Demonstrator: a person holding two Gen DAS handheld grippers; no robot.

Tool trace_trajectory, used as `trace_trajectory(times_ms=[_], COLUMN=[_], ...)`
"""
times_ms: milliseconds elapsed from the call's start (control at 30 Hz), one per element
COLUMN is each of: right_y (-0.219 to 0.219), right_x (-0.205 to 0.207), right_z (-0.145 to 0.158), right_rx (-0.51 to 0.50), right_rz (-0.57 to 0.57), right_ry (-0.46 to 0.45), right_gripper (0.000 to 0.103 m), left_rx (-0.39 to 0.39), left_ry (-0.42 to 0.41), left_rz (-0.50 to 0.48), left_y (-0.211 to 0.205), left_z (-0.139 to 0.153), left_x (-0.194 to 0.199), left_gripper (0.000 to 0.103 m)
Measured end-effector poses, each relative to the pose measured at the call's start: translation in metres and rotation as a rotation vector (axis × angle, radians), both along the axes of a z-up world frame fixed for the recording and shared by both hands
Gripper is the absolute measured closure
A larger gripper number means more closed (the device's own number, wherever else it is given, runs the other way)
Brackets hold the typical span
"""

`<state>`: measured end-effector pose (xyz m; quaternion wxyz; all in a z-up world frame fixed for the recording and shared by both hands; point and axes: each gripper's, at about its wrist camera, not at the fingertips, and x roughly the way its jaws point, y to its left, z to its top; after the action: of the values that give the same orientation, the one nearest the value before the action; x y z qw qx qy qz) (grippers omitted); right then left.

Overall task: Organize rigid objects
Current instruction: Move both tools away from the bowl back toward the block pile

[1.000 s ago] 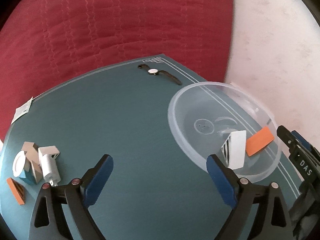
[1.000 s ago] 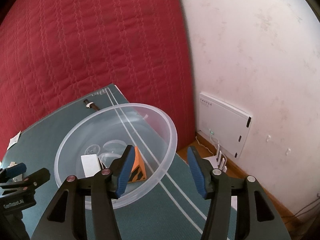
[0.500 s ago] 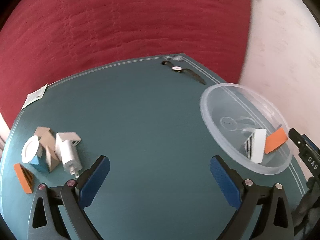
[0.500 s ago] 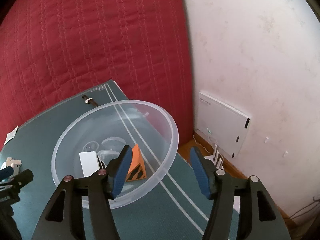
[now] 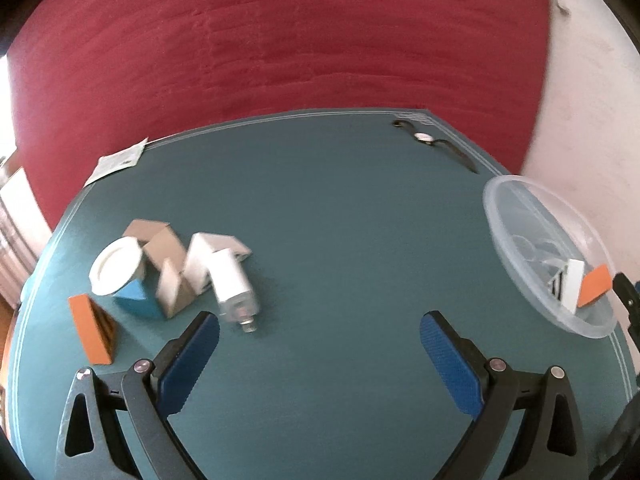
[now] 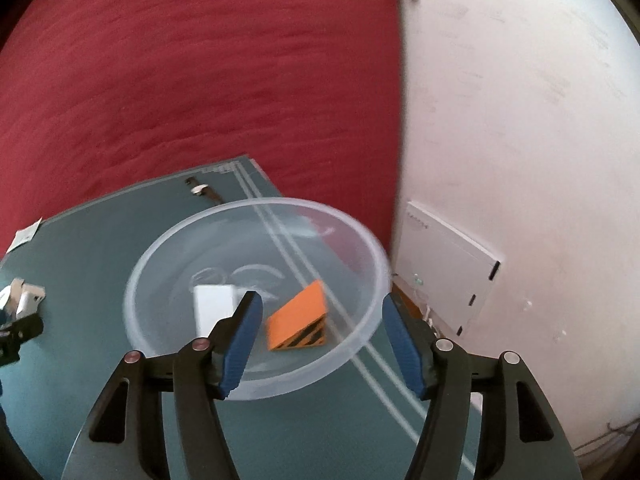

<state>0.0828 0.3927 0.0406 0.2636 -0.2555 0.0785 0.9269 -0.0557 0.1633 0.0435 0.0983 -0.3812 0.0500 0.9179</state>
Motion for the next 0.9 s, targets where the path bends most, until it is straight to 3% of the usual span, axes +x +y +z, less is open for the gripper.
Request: trace_trajectory(times_ms=[367, 900], right_y=[-0.065, -0.12], right_x=[-0.006, -0.026], right_z=[0.004, 0.004], right_rx=[0.008, -0.081], right_rz=[0.217, 0.384], right_ry=[-0.028, -0.066], right_gripper=[0.038, 0.037], left_rx=[0.035, 0.077], left_ry=[0.015, 0.001], left_rz=[0.13, 0.325], left_y=[-0.053, -0.139], left_z=[0.004, -0.001], left_x=[0.002, -0.001], left_gripper=[0.001, 0.001])
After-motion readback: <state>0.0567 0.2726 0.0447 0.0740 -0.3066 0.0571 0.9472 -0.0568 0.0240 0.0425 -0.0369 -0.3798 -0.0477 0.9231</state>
